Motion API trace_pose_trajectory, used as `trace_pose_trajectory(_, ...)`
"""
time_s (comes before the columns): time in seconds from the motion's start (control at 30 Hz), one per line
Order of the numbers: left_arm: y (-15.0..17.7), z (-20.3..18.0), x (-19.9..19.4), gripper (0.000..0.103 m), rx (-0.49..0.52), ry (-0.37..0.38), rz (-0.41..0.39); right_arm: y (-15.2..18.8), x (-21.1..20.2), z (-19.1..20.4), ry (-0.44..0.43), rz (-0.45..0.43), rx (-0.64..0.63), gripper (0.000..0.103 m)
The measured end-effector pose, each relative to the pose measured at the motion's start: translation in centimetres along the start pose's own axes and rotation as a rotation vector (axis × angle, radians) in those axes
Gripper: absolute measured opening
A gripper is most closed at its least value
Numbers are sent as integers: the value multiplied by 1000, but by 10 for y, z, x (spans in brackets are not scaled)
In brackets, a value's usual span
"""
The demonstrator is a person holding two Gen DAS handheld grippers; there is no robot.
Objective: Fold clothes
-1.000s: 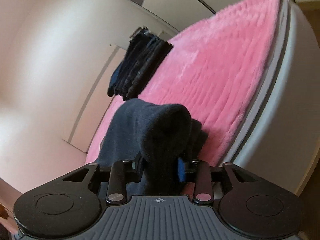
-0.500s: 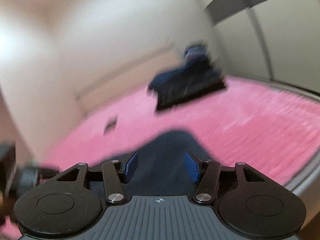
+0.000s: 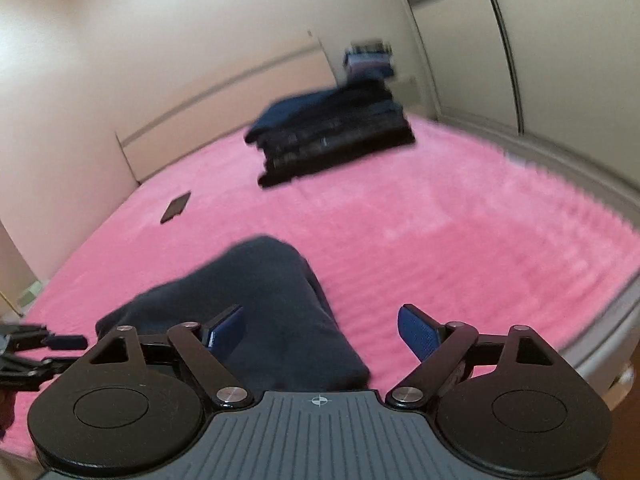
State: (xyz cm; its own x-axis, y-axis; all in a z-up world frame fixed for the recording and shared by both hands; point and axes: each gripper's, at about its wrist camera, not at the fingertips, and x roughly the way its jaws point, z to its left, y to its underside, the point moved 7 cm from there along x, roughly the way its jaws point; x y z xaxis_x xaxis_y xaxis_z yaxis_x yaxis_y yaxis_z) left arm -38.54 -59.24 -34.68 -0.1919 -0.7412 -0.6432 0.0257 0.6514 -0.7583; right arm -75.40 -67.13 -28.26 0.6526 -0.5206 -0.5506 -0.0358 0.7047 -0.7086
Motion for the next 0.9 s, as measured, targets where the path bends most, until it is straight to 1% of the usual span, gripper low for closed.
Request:
trace_pose_trajectory(0.07,12,2,-7,46,-114,25,13,3,10,-8,-71,64,65,85)
trace_pose_trajectory(0.1,18,3,-9,49,-173,38,20,5,15,-12,-103,95,94,85)
trace_pose_trajectory(0.13,23,3,-10,52,-223,49,26,5,20,-14,-119,125,104,85)
trace_pose_trajectory(0.2,31,1,-13,54,-290,62,32,6,28,-18,-148,182,123,85)
trace_pose_trajectory(0.23,34,-3,-15,55,-277,51,28,5,31,-20,-145,203,118,85)
trace_pose_trajectory(0.27,34,-10,-19,56,-220,25,16,5,34,-22,-144,222,114,85)
trace_pose_trajectory(0.33,35,-29,-27,61,-64,-24,-11,9,38,-26,-151,252,121,85)
trace_pose_trajectory(0.37,36,-41,-30,61,19,-35,-22,11,40,-27,-161,261,130,78)
trace_pose_trajectory(0.4,37,-52,-32,62,92,-39,-30,12,40,-27,-173,268,142,69)
trace_pose_trajectory(0.47,41,-74,-33,63,222,-34,-41,13,43,-27,-178,279,163,62)
trace_pose_trajectory(0.53,43,-92,-31,64,319,-31,-52,14,40,-27,-173,279,166,57)
trace_pose_trajectory(0.6,44,-105,-28,64,371,-27,-56,16,37,-30,-181,276,204,50)
trace_pose_trajectory(0.7,43,-110,-24,64,391,-34,-54,21,27,-27,-172,261,264,45)
trace_pose_trajectory(0.8,39,-100,-28,64,378,-61,-61,27,8,-11,-148,235,335,44)
trace_pose_trajectory(0.9,35,-88,-33,65,361,-91,-70,40,-13,16,-133,194,356,44)
